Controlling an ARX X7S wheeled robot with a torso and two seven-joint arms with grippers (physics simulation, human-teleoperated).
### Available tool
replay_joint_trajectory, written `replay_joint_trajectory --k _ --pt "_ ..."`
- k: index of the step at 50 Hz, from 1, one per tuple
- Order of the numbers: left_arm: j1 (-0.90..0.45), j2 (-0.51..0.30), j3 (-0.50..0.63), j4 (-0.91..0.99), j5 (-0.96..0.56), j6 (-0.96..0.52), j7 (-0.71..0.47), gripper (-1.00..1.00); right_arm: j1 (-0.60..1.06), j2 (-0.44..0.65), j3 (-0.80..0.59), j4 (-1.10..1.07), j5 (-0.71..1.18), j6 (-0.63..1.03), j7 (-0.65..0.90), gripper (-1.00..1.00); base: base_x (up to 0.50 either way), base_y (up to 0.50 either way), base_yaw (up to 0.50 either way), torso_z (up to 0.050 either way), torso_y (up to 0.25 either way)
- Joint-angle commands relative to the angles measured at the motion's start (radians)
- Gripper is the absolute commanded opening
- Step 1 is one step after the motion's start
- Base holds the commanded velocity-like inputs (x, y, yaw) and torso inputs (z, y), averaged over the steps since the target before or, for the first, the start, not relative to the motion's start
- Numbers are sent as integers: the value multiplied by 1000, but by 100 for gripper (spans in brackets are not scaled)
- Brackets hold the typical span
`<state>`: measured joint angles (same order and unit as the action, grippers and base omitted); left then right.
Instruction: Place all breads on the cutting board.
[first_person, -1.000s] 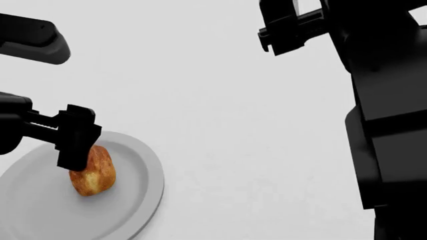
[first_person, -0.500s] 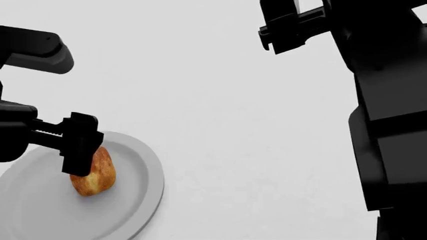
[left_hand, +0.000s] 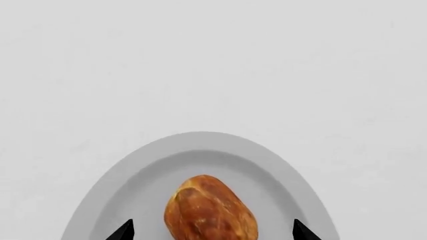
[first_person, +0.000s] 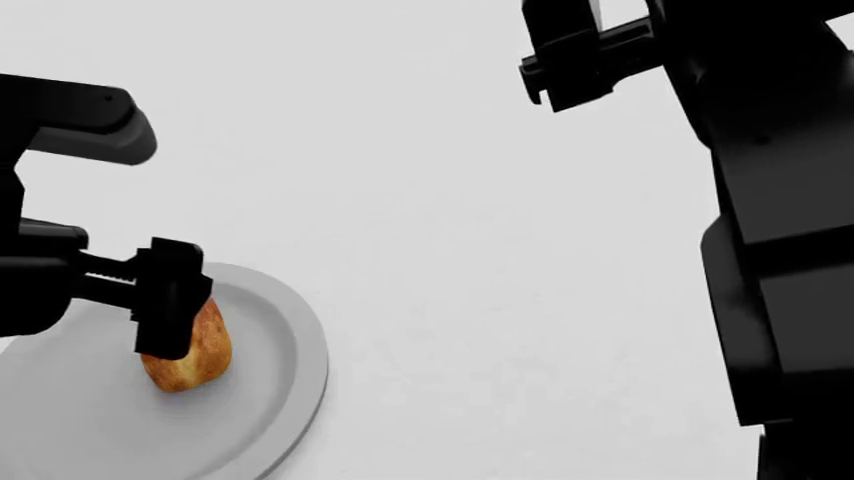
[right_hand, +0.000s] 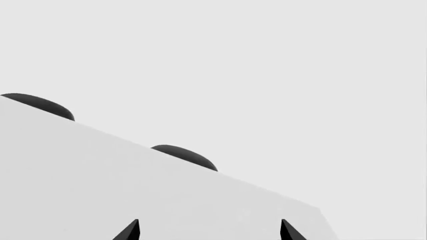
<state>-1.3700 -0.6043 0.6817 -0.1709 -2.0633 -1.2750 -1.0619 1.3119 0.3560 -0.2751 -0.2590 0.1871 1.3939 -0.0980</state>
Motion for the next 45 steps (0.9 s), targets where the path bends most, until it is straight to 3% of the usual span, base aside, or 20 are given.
replay_joint_trajectory --k 1,15,45 --pt "15 24 -27 -18 70 -2 79 100 30 -20 5 13 -17 1 -38 100 0 0 0 0 0" --pt "42 25 -26 -37 78 20 108 100 41 -12 1 1 -11 16 -39 100 0 0 0 0 0" --pt "106 45 12 -95 254 62 277 100 2 -6 29 -48 5 52 -27 100 0 0 0 0 0"
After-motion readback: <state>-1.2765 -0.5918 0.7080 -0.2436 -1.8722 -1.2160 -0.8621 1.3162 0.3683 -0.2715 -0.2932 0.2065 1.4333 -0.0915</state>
